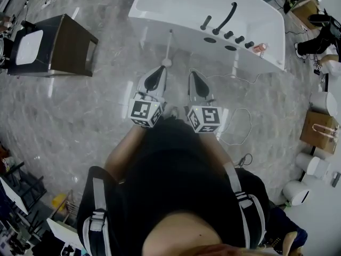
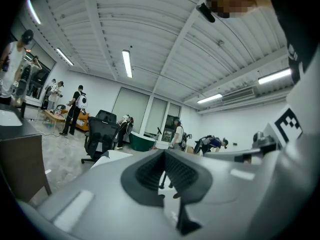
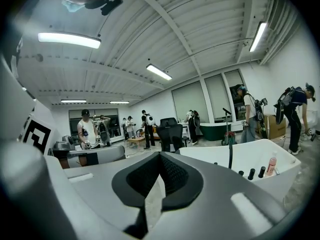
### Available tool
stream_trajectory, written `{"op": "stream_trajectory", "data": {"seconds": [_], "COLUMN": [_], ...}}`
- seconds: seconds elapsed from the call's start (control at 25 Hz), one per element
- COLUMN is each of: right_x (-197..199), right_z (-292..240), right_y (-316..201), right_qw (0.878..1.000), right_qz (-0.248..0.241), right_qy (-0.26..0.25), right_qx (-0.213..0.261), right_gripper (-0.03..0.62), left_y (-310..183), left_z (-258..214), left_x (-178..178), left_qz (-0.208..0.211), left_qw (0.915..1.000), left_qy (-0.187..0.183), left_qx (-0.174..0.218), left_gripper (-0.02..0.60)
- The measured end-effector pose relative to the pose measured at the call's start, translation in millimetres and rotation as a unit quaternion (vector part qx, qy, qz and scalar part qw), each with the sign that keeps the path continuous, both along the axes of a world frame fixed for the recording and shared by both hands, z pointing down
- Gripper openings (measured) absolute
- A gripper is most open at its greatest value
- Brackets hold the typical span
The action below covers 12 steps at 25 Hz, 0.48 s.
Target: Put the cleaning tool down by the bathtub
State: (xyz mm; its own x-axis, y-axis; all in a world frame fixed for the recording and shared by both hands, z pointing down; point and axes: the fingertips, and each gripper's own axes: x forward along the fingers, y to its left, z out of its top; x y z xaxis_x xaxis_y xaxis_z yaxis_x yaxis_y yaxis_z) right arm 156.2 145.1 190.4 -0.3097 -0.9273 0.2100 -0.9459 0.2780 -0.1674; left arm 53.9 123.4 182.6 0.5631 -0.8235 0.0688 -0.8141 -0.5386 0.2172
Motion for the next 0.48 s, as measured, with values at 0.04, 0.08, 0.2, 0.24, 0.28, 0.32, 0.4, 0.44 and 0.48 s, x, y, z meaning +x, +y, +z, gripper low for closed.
{"op": "stream_trajectory", "data": {"seconds": [0.04, 0.08, 0.2, 0.24, 0.28, 0.32, 0.4, 0.44, 0.48], "right_x": [0.1, 0.4, -0.6, -1.4, -1.9, -2.2, -2.3, -2.3, -2.2], "right_z": [-1.2, -1.9, -3.6, -4.6, -5.8, -7.1, -9.7, -10.8, -12.0], "right_y": [1.0, 1.6, 2.9, 3.3, 3.6, 3.7, 3.9, 4.0, 4.0], "right_qw": [1.000, 1.000, 1.000, 1.000, 1.000, 1.000, 1.000, 1.000, 1.000], "right_qz": [0.000, -0.001, -0.002, -0.003, -0.002, -0.002, -0.001, -0.001, 0.000], "right_qy": [0.000, 0.000, 0.001, 0.001, 0.002, 0.001, 0.000, 0.000, 0.000], "right_qx": [0.002, 0.003, 0.007, 0.007, 0.008, 0.009, 0.010, 0.011, 0.012], "right_gripper": [-0.002, -0.002, -0.002, -0.002, -0.002, -0.002, -0.002, -0.002, -0.002], "left_y": [0.7, 1.2, 2.2, 2.6, 2.9, 3.1, 3.4, 3.5, 3.6], "left_z": [0.1, 0.7, 3.6, 4.4, 4.9, 5.1, 4.6, 4.2, 3.7], "left_x": [0.5, 0.8, 0.7, 0.4, 0.1, 0.0, 0.1, 0.1, 0.2], "left_qz": [0.000, 0.000, 0.001, 0.002, 0.003, 0.004, 0.005, 0.005, 0.005], "left_qw": [1.0000, 1.0000, 1.0000, 1.0000, 1.0000, 1.0000, 1.0000, 1.0000, 1.0000], "left_qy": [-0.001, -0.001, -0.002, -0.002, -0.002, -0.001, 0.000, 0.001, 0.001], "left_qx": [0.000, 0.000, -0.001, -0.002, -0.003, -0.004, -0.006, -0.007, -0.008], "left_gripper": [0.008, 0.008, 0.008, 0.008, 0.008, 0.008, 0.008, 0.008, 0.008]}}
